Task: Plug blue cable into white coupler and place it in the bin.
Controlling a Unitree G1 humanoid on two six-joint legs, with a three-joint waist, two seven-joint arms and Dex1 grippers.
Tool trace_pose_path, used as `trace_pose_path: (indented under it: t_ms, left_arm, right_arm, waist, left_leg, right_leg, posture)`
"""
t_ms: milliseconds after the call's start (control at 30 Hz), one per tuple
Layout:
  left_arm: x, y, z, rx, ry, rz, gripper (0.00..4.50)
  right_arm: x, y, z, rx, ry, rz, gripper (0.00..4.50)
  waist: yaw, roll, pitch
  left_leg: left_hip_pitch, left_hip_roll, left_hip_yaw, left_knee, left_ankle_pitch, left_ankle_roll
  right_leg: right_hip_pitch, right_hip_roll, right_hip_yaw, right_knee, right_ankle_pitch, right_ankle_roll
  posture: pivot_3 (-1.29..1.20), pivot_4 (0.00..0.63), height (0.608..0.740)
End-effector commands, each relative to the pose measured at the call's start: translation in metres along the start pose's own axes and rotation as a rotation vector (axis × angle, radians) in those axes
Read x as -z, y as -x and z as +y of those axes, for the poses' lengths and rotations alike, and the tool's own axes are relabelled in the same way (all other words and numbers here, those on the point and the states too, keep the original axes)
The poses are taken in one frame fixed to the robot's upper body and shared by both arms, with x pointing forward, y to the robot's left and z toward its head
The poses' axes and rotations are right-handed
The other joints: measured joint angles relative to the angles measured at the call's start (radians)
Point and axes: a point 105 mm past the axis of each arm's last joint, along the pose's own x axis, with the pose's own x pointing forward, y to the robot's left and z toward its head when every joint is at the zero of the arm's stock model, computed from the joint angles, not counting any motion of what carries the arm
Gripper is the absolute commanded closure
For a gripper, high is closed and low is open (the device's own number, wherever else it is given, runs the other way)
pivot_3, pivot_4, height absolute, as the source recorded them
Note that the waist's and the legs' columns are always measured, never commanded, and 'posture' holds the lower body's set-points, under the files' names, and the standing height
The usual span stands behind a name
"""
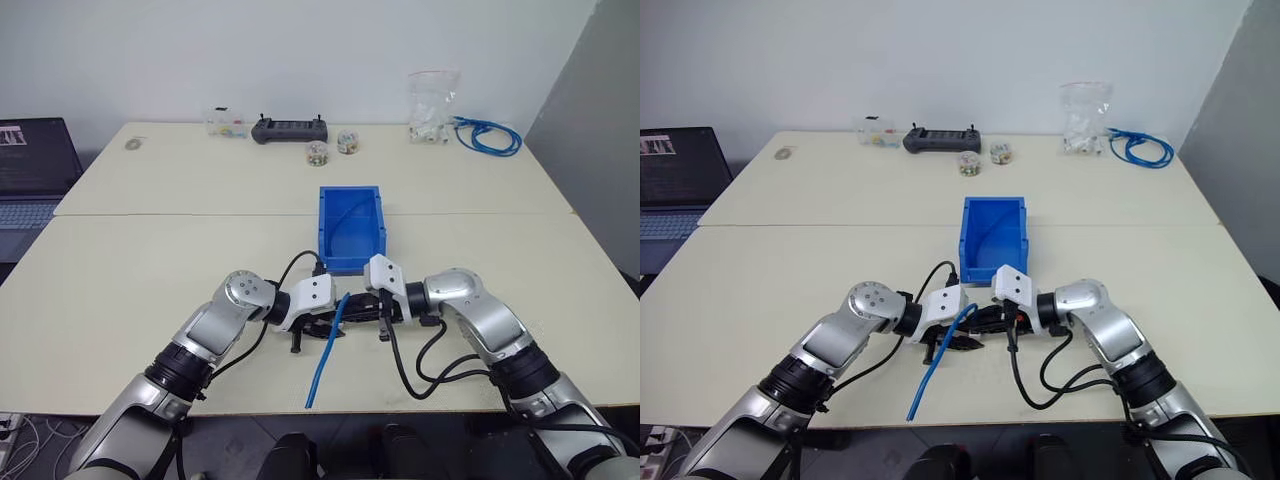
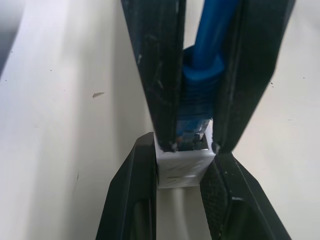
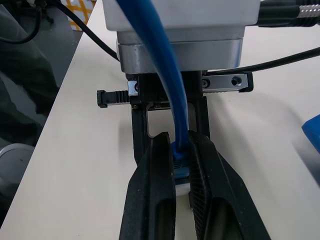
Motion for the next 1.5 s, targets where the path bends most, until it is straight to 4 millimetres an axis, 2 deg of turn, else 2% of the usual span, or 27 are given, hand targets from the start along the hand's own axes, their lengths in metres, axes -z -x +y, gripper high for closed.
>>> trace_pose_path:
  t_ms: [33, 333, 633, 767, 900, 967, 1033, 1100, 1267, 1400, 1467, 1500]
  left_arm:
    - [0.0, -0.004, -0.003, 0.013, 0.003, 0.001, 3.67]
    - [-0.001, -0.005, -0.002, 0.009, 0.008, -0.003, 3.67]
    - [0.001, -0.005, -0.002, 0.006, 0.011, 0.001, 3.68]
    - [0.001, -0.005, -0.001, 0.003, 0.01, 0.001, 3.68]
    - [0.006, -0.001, 0.002, -0.039, 0.019, 0.002, 3.68]
    - [0.008, 0.002, 0.001, -0.043, 0.034, -0.009, 2.98]
    - [0.01, 0.005, -0.003, -0.035, 0.041, -0.017, 2.76]
    - [0.009, 0.011, -0.005, -0.046, 0.045, -0.04, 2.29]
    - [0.0, 0.05, -0.003, -0.152, 0.093, -0.123, 1.34]
    - [-0.009, 0.075, -0.002, -0.24, 0.126, -0.176, 0.49]
    - [-0.016, 0.09, -0.002, -0.301, 0.121, -0.197, 0.02]
    - [-0.02, 0.094, -0.003, -0.319, 0.115, -0.205, 0.0]
  right_arm:
    - [0.044, -0.018, 0.024, -0.121, -0.135, 0.153, 4.39]
    - [0.057, -0.025, 0.034, -0.179, -0.136, 0.214, 4.39]
    - [0.082, -0.012, 0.034, -0.156, -0.213, 0.279, 4.39]
    - [0.076, -0.014, 0.032, -0.15, -0.233, 0.248, 4.39]
    - [0.05, -0.008, 0.018, -0.076, -0.2, 0.139, 4.39]
    - [0.038, -0.004, 0.011, -0.03, -0.183, 0.083, 4.39]
    - [0.024, 0.001, 0.004, 0.015, -0.176, 0.021, 4.39]
    - [0.009, 0.005, 0.001, 0.05, -0.167, -0.041, 4.39]
    - [-0.027, 0.023, -0.002, 0.116, -0.141, -0.143, 4.39]
    - [-0.045, 0.038, -0.004, 0.156, -0.168, -0.196, 4.4]
    - [-0.062, 0.054, -0.016, 0.203, -0.21, -0.253, 4.4]
    - [-0.07, 0.06, -0.024, 0.226, -0.233, -0.272, 4.4]
  waist:
    - [0.0, 0.0, -0.001]
    - [0.0, 0.001, -0.007]
    - [0.0, 0.003, -0.012]
    - [0.0, 0.004, -0.017]
    - [0.001, 0.005, -0.019]
    - [0.001, 0.005, -0.019]
    - [0.0, 0.006, -0.018]
    - [0.0, 0.006, -0.017]
    - [-0.001, 0.006, -0.004]
    - [0.003, 0.006, -0.001]
    - [0.005, 0.006, 0.0]
    - [0.005, 0.006, 0.002]
  left_leg:
    - [0.0, 0.0, 0.0, 0.0, 0.0, 0.0]
    - [0.001, 0.0, 0.0, 0.0, 0.0, 0.0]
    - [0.002, 0.0, -0.001, -0.001, 0.0, 0.0]
    - [0.003, 0.0, -0.001, -0.001, -0.001, 0.0]
    - [0.003, 0.0, -0.001, -0.001, -0.001, 0.001]
    - [0.002, 0.0, -0.002, -0.001, -0.001, 0.001]
    - [0.002, 0.0, -0.002, -0.001, -0.001, 0.001]
    - [0.001, 0.0, -0.002, -0.001, -0.001, 0.001]
    - [-0.003, 0.0, -0.003, -0.002, -0.001, 0.001]
    - [-0.019, 0.0, -0.005, 0.002, 0.0, 0.0]
    - [-0.019, -0.001, -0.005, 0.002, 0.0, 0.0]
    - [-0.019, -0.001, -0.005, 0.002, -0.001, 0.0]
  right_leg:
    - [0.0, 0.0, 0.0, 0.0, 0.0, 0.0]
    - [0.0, 0.0, 0.0, 0.0, 0.0, 0.0]
    - [0.003, 0.0, 0.0, -0.001, -0.001, 0.0]
    - [0.004, 0.0, 0.0, -0.001, -0.001, 0.0]
    - [0.004, 0.0, -0.001, -0.002, -0.001, 0.001]
    - [0.004, 0.0, -0.001, -0.002, -0.002, 0.001]
    - [0.003, 0.0, -0.001, -0.002, -0.002, 0.001]
    - [0.002, 0.0, -0.001, -0.002, -0.002, 0.001]
    - [-0.004, 0.0, 0.0, 0.0, -0.002, 0.0]
    - [-0.018, 0.0, -0.002, 0.003, 0.001, -0.005]
    - [-0.017, -0.001, -0.002, 0.001, 0.001, -0.005]
    - [-0.017, -0.001, -0.002, 0.001, 0.001, -0.005]
  posture:
    - [0.0, 0.15, 0.74]
    - [0.0, 0.15, 0.74]
    - [0.0, 0.15, 0.74]
    - [0.0, 0.15, 0.74]
    - [0.0, 0.15, 0.74]
    - [0.0, 0.15, 0.74]
    - [0.0, 0.15, 0.74]
    - [0.0, 0.15, 0.74]
    - [0.0, 0.15, 0.74]
    - [0.0, 0.15, 0.74]
    - [0.0, 0.15, 0.74]
    - [0.0, 0.15, 0.74]
